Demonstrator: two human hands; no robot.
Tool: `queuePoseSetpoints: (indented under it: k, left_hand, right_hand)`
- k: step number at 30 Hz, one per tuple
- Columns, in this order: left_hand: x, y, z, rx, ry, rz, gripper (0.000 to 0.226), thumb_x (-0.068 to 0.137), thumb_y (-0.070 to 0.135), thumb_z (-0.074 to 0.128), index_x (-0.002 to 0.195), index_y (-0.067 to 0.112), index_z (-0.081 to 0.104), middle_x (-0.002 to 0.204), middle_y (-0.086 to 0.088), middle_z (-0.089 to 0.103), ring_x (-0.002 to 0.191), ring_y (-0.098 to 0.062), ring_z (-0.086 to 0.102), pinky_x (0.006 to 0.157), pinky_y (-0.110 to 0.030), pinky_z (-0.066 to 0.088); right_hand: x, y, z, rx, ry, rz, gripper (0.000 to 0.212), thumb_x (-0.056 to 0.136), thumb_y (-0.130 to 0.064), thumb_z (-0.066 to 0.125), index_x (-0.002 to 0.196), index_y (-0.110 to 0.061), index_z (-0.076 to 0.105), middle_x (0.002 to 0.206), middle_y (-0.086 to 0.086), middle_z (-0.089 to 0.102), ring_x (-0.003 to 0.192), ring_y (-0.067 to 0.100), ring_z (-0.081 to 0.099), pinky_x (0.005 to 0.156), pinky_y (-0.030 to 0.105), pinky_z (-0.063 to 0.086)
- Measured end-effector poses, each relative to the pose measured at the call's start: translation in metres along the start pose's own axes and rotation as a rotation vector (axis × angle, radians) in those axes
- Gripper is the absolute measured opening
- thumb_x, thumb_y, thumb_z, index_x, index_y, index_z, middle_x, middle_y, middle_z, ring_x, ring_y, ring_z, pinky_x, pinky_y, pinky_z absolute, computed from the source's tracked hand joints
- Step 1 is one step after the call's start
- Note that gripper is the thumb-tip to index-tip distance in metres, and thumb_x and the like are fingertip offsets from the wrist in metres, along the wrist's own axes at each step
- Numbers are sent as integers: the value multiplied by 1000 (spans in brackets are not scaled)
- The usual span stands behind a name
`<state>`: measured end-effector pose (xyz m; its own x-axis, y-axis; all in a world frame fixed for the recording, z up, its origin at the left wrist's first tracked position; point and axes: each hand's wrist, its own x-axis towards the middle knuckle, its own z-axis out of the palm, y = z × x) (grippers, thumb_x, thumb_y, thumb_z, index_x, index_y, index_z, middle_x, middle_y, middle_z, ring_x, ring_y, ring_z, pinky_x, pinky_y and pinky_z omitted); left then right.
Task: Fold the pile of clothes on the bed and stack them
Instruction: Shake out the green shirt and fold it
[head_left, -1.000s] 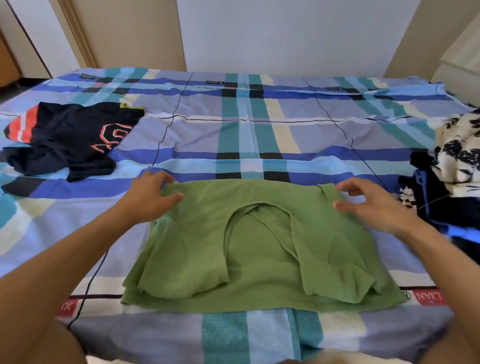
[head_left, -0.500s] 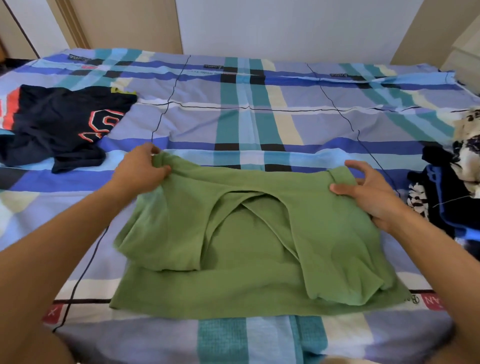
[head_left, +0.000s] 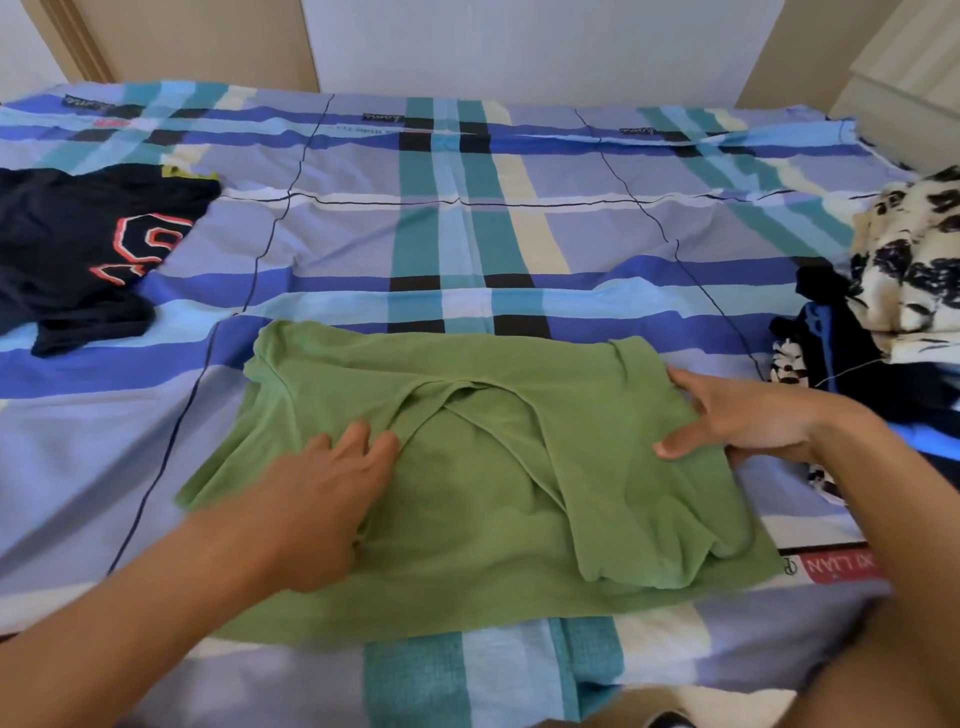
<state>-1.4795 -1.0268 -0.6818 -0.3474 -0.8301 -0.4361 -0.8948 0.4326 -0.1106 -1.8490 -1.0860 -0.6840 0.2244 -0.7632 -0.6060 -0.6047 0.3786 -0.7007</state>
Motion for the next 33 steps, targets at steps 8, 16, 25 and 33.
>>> queuePoseSetpoints:
  k: [8,16,25,33]
  left_hand:
    - [-11,1,-17,-325,-96,273,47,80,27,59,116,48,37,109,24,44,96,3,50,83,-18,45]
    - [8,151,-16,-363,499,411,56,74,53,62,119,24,46,115,4,45,105,-20,43,86,-34,43]
    - [93,242,-23,-107,472,138,45,101,17,48,142,6,34,128,-15,55,109,-30,60,55,-30,28]
    - [49,196,-37,-479,586,305,49,90,1,51,135,17,42,113,-17,54,87,-43,59,62,-41,31]
  right_hand:
    - [1,-5,0,63,87,-82,62,80,9,74,127,-27,54,109,-4,75,96,15,74,77,32,61]
    - [14,-2,-1,135,263,-71,97,84,-26,78,157,-41,16,149,-4,48,110,15,69,95,40,55]
    - [34,7,-2,220,239,-236,74,89,5,65,147,-36,44,125,5,70,108,20,70,86,30,58]
    - [34,-2,1,184,226,-271,43,86,12,60,115,-16,74,122,1,72,102,16,72,76,20,58]
